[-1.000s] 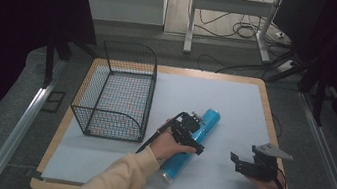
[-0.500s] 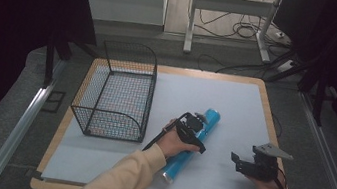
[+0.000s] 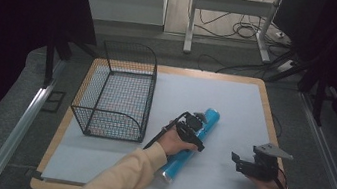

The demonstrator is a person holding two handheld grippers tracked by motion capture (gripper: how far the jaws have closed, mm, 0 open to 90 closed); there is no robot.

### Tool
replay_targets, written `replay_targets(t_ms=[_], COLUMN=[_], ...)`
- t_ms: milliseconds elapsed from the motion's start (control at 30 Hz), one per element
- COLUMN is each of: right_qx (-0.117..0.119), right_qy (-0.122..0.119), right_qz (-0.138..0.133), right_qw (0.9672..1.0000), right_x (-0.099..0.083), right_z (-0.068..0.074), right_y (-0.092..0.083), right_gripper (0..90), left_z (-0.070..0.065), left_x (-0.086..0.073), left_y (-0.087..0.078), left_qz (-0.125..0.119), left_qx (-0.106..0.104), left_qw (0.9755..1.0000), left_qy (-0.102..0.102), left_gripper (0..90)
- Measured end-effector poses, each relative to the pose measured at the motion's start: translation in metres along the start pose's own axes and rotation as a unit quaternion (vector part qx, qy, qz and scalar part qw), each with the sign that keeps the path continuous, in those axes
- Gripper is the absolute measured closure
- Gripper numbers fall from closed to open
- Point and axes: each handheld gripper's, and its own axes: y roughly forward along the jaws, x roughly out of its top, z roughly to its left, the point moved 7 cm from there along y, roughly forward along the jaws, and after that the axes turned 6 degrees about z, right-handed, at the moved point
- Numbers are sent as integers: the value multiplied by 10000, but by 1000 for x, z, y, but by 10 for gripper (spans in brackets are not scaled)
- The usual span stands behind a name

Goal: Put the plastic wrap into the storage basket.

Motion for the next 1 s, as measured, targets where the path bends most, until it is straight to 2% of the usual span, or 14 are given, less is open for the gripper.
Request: replay_targets(t_ms=[100,233,400,667,1000], right_qx=[-11,-19,-42,-50,-71], right_qy=[-13,-15,4,-1,36], right_qz=[7,-2,13,14,17], right_qw=[10000,10000,10000,10000,10000], right_x=[0,0,0,0,0], right_z=[-1,-1,-2,-2,-3], right_y=[0,0,0,0,-1], right_gripper=[134,136,137,138,138], left_z=[2,6,10,13,18], left_x=[0,-1,-2,1,6], left_y=[-1,-4,-14,-35,-58], left_qz=[36,50,-36,-220,-312], left_qx=[-151,-117,-204,-145,-101], left_qw=[9998,9999,9998,9996,9993], left_qy=[-96,-38,13,110,173], left_gripper=[266,271,277,288,298])
